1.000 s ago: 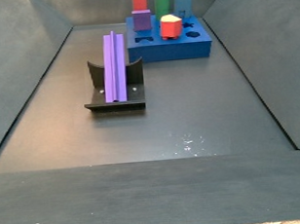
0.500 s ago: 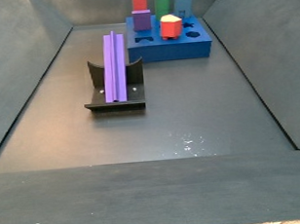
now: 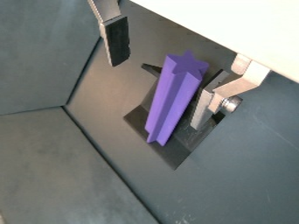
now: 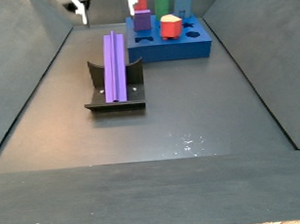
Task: Pick up the star object. Move up. Place the star object on the fixture. Regrasp the star object. Move to above the board. Insert the star object.
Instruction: Regrasp the star object, then move to above the board.
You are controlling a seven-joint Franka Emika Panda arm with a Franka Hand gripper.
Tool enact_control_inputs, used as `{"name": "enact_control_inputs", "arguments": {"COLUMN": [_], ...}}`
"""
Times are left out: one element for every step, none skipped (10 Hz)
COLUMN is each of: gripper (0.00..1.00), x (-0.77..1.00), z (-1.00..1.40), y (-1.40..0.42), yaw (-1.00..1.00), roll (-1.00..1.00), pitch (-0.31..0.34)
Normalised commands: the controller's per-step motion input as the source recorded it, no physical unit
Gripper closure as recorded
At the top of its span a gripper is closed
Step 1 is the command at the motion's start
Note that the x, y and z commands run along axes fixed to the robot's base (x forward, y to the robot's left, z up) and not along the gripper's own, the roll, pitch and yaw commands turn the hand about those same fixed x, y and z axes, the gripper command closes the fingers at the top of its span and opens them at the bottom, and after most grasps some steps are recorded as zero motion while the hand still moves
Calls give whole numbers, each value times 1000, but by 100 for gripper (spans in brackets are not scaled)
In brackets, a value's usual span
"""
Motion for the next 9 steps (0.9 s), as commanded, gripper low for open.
{"name": "enact_control_inputs", "arguments": {"gripper": [0,0,0,0,0,0,100,100,100], "x": [120,108,93,83,80,84,0,68,65], "z": [-1000,-878,-695,-559,-385,-254,0,1000,1000], "y": [14,7,5,1,1,-1,0,113,112], "yaw": [63,43,24,15,2,-1,0,-529,-504], "roll": [75,81,79,80,76,76,0,-36,-40], "pitch": [-59,-59,-54,-50,-32,-21,0,204,210]}}
